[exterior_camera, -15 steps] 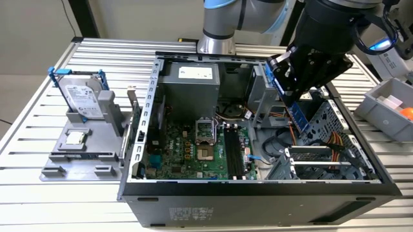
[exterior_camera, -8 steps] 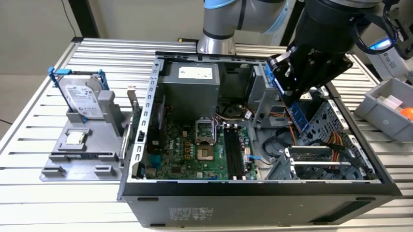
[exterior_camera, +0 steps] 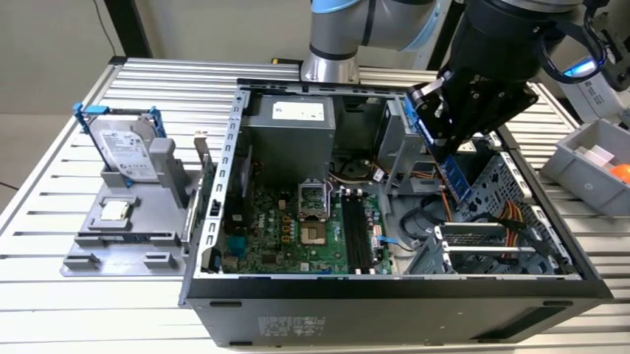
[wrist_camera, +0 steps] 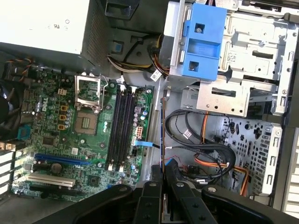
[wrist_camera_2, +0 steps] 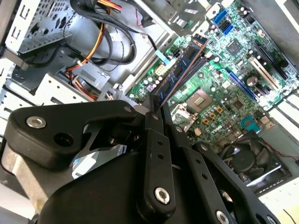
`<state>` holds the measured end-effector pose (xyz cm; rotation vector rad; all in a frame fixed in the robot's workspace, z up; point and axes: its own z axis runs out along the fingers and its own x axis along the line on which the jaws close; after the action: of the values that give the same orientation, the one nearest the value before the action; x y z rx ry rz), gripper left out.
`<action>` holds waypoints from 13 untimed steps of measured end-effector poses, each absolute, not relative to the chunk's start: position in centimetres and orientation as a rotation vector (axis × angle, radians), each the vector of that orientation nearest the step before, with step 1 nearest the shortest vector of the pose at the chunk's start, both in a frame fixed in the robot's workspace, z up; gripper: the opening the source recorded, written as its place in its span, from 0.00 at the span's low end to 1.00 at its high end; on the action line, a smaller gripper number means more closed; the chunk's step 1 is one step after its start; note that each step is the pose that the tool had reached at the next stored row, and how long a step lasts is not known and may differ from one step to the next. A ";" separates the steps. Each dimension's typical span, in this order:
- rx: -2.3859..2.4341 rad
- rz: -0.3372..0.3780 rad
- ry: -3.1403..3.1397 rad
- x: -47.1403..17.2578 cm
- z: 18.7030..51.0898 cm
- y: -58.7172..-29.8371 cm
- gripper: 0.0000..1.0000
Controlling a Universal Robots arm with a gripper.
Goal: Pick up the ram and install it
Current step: 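Insert the ram into the slot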
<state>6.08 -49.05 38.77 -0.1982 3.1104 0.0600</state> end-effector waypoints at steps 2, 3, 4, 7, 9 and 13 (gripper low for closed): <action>-0.198 0.060 3.110 6.1 38.8 -49.0 0.00; -0.198 0.060 3.110 6.1 38.7 -49.0 0.00; -0.198 0.060 3.110 6.1 38.6 -49.0 0.00; -0.198 0.060 3.110 6.1 38.2 -49.0 0.00; -0.198 0.060 3.110 6.1 38.1 -49.0 0.00; -0.198 0.063 3.110 6.1 38.1 -49.0 0.00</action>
<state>6.09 -49.04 38.12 -0.1981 3.1101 0.0629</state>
